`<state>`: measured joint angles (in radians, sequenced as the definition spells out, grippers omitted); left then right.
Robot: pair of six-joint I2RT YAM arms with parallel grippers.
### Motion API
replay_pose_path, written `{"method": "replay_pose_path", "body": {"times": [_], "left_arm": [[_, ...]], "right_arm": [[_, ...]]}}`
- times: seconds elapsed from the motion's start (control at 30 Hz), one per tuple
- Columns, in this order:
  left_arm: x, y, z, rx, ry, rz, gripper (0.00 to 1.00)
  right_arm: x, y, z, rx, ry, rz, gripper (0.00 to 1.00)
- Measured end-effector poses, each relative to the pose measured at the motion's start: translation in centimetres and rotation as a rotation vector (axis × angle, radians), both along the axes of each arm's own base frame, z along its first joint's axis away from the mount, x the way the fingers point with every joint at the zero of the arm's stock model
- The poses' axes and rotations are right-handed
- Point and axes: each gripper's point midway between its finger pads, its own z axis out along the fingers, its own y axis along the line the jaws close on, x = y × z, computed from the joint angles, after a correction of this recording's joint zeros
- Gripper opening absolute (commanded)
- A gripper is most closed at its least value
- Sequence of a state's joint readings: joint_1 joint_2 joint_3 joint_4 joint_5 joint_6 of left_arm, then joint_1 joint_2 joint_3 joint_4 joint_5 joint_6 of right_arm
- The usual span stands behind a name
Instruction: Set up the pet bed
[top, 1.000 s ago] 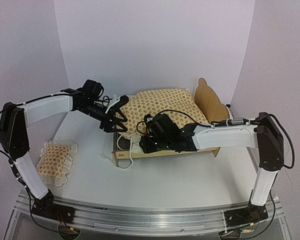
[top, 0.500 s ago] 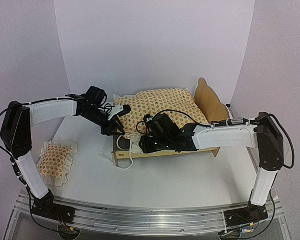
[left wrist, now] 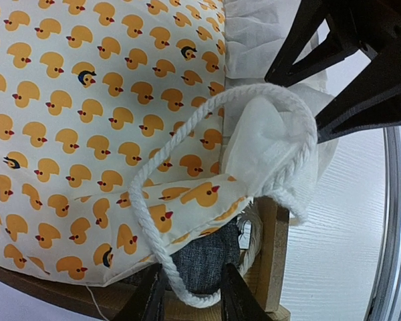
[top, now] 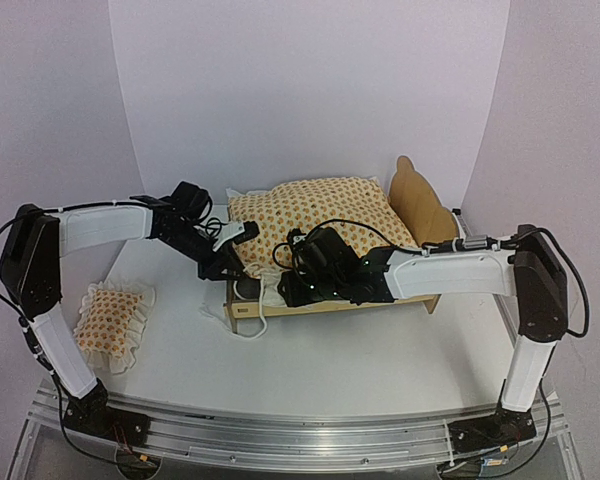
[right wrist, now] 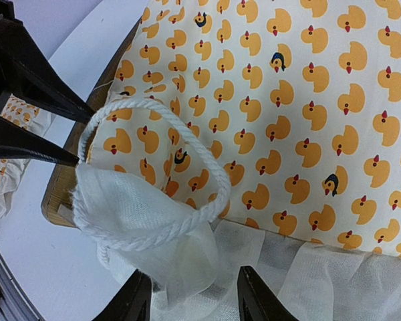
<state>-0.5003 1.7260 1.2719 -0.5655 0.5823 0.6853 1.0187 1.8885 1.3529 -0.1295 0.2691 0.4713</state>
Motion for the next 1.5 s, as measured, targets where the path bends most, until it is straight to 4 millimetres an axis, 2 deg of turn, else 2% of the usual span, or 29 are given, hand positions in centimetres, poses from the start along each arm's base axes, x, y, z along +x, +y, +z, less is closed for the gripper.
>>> {"method": "replay_pose_path", "body": {"times": [0.17,0.3,0.53,0.67,0.77,0.83,0.97,1.13,1.37,1.5], "left_arm": [[-0.4,0.4,-1.0,0.02,0.01,-0.005,0.11],[-0.2,0.3,-0.9,0.016,-0.005,-0.007,0.0],[0.1,0.3,-1.1,0.017,-0.026,-0.005,0.0],[0.0,0.5,-1.4,0.03,-0.035,-0.017,0.19],[-0.3,0.7,-1.6,0.044,-0.036,-0.032,0.2],[-0.3,0.8,-1.7,0.051,-0.042,-0.038,0.19],[-0.2,0.8,-1.8,0.056,-0.053,-0.044,0.1],[0.1,0.8,-2.1,0.074,-0.071,-0.043,0.14],[0.9,0.6,-2.4,0.085,-0.108,-0.035,0.14],[1.3,0.5,-2.5,0.091,-0.129,-0.027,0.0]], "right_arm": [[0.0,0.0,0.0,0.0,0.0,0.0,0.44],[0.0,0.0,0.0,0.0,0.0,0.0,0.44],[0.0,0.0,0.0,0.0,0.0,0.0,0.43],[0.0,0.0,0.0,0.0,0.0,-0.001,0.43],[0.0,0.0,0.0,0.001,0.0,-0.001,0.44],[0.0,0.0,0.0,0.001,0.0,0.0,0.43],[0.0,0.0,0.0,0.002,0.001,0.002,0.43],[-0.1,0.1,0.0,0.003,0.003,0.004,0.43],[-0.1,0.1,0.0,0.005,0.003,0.006,0.43],[-0.1,0.2,0.1,0.01,0.004,0.01,0.43]]}}
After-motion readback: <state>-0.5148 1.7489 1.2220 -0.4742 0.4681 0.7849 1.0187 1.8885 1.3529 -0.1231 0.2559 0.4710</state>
